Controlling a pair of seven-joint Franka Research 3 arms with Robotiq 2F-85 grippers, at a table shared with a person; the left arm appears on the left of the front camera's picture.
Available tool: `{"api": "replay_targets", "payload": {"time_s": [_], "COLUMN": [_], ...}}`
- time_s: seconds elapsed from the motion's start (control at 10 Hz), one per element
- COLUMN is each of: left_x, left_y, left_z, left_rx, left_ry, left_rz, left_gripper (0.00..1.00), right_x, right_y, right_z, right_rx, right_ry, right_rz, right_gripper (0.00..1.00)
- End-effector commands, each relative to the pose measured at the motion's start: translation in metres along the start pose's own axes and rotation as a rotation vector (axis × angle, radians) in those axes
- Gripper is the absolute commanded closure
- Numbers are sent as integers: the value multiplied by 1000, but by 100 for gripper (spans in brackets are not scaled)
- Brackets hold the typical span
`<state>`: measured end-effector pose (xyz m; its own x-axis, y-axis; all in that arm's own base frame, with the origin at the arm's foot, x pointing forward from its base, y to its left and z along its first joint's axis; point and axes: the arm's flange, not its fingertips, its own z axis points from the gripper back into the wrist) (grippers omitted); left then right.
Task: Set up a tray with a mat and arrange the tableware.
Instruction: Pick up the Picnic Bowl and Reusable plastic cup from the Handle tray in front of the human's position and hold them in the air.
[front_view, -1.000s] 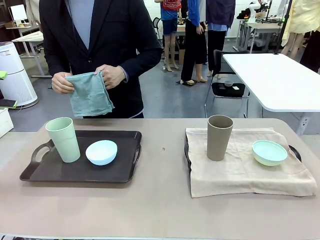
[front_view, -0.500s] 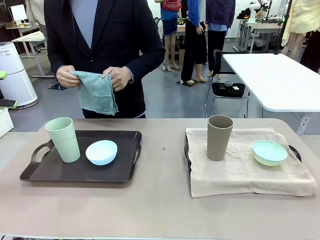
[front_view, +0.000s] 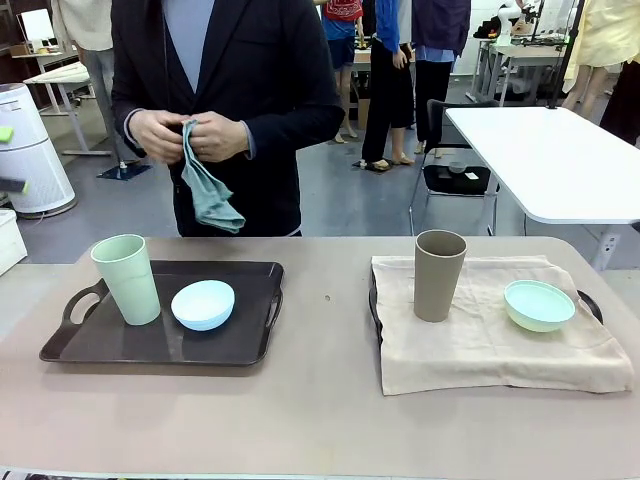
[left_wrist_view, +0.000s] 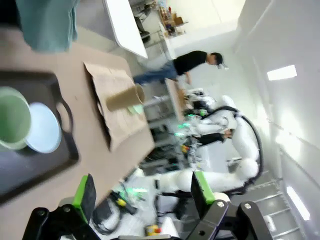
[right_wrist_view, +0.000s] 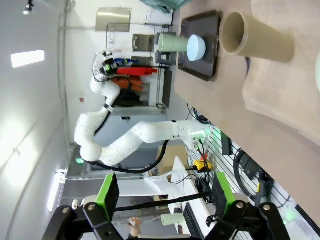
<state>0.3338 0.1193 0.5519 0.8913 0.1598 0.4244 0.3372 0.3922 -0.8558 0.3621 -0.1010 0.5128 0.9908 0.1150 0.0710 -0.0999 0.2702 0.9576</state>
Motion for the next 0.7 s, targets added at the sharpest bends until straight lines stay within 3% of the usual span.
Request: {"api": "replay_targets", "payload": {"time_s": [0.0,0.2,0.3,0.4,0.5,0.6], "left_x": [62,91,104,112,95,95], "left_y": [-17,-27,-30,-47,-42,-42], "left_z": [12,41,51,62,36,36], "left_rx": [257,312,294,159,291,291], "left_ry": [17,177,280,234,217,217], "left_rz": [-353,-621,-605,-421,-525,-525], "left_gripper": [0,0,0,0,0,0], "right_x": [38,62,76,90,41,41], "right_y": [99,175,194,197,203,203], "right_z": [-81,-164,-205,-231,-198,-198], "right_rx": [-137,-249,-271,-261,-224,-224], "right_ry": [62,116,163,183,144,144], "right_rz": [79,156,190,176,190,190], "right_gripper": [2,2,2,2,2,2]}}
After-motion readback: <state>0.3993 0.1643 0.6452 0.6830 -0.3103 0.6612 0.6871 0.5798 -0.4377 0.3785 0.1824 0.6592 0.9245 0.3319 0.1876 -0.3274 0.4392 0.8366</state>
